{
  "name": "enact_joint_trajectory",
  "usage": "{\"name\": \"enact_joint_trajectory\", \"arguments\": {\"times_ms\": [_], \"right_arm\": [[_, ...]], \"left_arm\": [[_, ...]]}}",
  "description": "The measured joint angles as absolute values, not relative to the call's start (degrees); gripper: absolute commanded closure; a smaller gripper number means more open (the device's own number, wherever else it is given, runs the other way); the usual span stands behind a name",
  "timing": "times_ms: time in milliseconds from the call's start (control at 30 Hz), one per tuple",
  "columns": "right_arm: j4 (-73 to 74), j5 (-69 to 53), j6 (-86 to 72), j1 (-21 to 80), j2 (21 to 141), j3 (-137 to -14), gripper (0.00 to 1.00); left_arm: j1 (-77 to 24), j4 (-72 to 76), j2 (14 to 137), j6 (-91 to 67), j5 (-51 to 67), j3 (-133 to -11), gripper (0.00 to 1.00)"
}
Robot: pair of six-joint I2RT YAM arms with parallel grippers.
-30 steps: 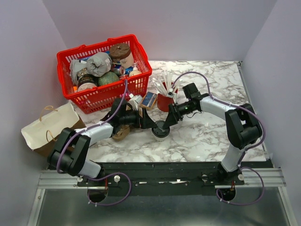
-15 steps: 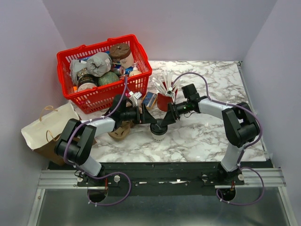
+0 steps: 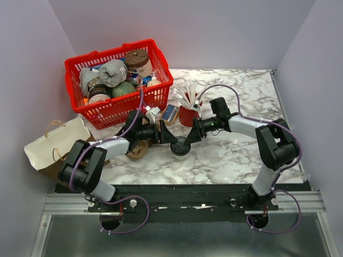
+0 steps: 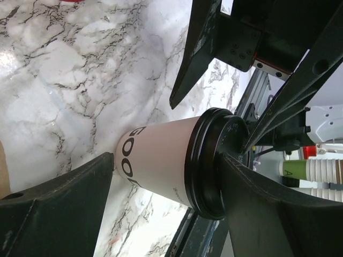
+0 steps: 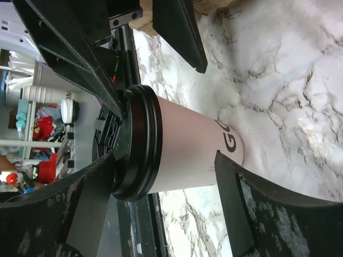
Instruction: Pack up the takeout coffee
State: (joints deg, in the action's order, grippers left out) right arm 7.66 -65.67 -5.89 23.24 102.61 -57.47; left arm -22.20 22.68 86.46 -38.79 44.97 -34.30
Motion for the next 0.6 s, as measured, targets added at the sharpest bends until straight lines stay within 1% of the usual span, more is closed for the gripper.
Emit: {"name": "enact_joint_trajectory", "arguments": {"times_ms": [133, 333, 500, 600], "right_arm": [[7.6, -65.3, -6.5, 23.1, 101.9, -56.8, 0.09], [6.9, -65.5, -8.6, 23.1, 102.2, -57.2, 0.07], [4.0, -65.5, -13.2, 23.1, 102.9, -57.8, 0.06], [1.3, -65.3, -16.4, 23.2, 103.2, -57.7, 0.08]], "left_arm": [[-22.2, 23.2, 85.5, -38.5, 44.6, -33.4, 0.16], [-22.3, 24.0, 84.7, -38.4, 44.2, -32.5, 0.16], [-23.4, 24.2, 84.6, -38.0, 44.2, -32.5, 0.16], [-24.3, 24.2, 85.3, -37.7, 44.1, -33.2, 0.17]]}}
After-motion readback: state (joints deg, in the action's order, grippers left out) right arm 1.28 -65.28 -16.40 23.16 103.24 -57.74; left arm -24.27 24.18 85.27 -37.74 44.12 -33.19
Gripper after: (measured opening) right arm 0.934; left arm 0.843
